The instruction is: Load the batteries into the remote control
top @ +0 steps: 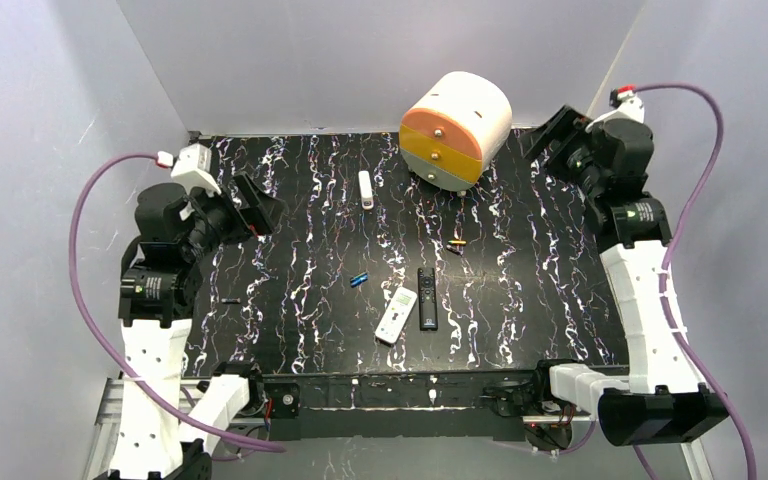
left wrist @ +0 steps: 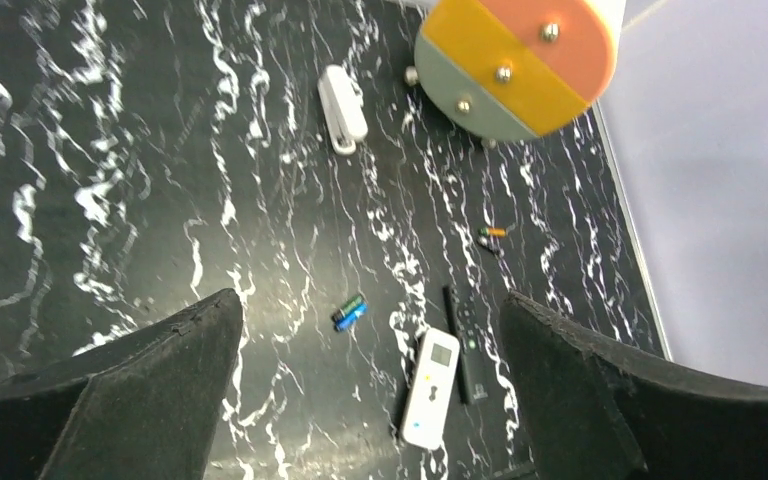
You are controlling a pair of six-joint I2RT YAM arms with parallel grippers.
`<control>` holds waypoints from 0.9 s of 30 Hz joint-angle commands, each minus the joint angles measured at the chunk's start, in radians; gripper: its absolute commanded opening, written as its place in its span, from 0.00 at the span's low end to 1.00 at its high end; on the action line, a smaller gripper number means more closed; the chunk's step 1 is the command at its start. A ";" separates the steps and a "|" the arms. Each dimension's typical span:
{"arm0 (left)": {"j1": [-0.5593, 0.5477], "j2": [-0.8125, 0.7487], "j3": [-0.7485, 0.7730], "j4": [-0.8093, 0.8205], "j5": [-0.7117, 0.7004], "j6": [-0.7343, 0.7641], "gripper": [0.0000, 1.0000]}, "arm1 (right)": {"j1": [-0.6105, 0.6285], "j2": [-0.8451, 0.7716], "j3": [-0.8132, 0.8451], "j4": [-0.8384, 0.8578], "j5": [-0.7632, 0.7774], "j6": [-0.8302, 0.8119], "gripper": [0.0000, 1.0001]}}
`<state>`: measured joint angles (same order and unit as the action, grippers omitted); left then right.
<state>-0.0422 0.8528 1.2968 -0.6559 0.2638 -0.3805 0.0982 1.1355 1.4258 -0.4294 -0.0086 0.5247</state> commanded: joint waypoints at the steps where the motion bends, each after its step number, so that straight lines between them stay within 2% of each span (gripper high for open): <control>1: -0.001 -0.017 -0.111 0.000 0.116 -0.065 0.98 | -0.003 -0.103 -0.129 0.045 0.050 0.077 0.85; 5: -0.001 -0.040 -0.252 0.043 0.120 -0.089 0.99 | -0.003 -0.059 -0.184 -0.033 -0.048 0.063 0.76; 7: -0.001 -0.047 -0.311 0.060 0.132 -0.108 0.98 | 0.004 0.003 -0.201 -0.058 -0.180 0.083 0.73; 9: -0.002 -0.054 -0.347 0.079 0.152 -0.129 0.98 | 0.084 0.025 -0.253 -0.016 -0.215 0.113 0.71; 14: -0.002 -0.084 -0.382 0.094 0.146 -0.135 0.98 | 0.394 0.020 -0.370 0.111 0.060 0.173 0.71; 17: -0.002 -0.113 -0.411 0.107 0.131 -0.140 0.98 | 0.518 0.045 -0.428 0.175 0.135 0.205 0.70; 21: -0.001 -0.136 -0.455 0.124 0.143 -0.152 0.99 | 0.664 0.134 -0.428 0.068 0.276 0.303 0.69; 27: -0.021 -0.105 -0.495 0.163 0.275 -0.127 0.97 | 0.803 0.257 -0.464 0.016 0.343 0.416 0.71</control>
<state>-0.0437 0.7250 0.8230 -0.5217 0.4385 -0.5251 0.8421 1.3376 0.9730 -0.3653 0.2203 0.8398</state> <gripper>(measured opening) 0.975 0.699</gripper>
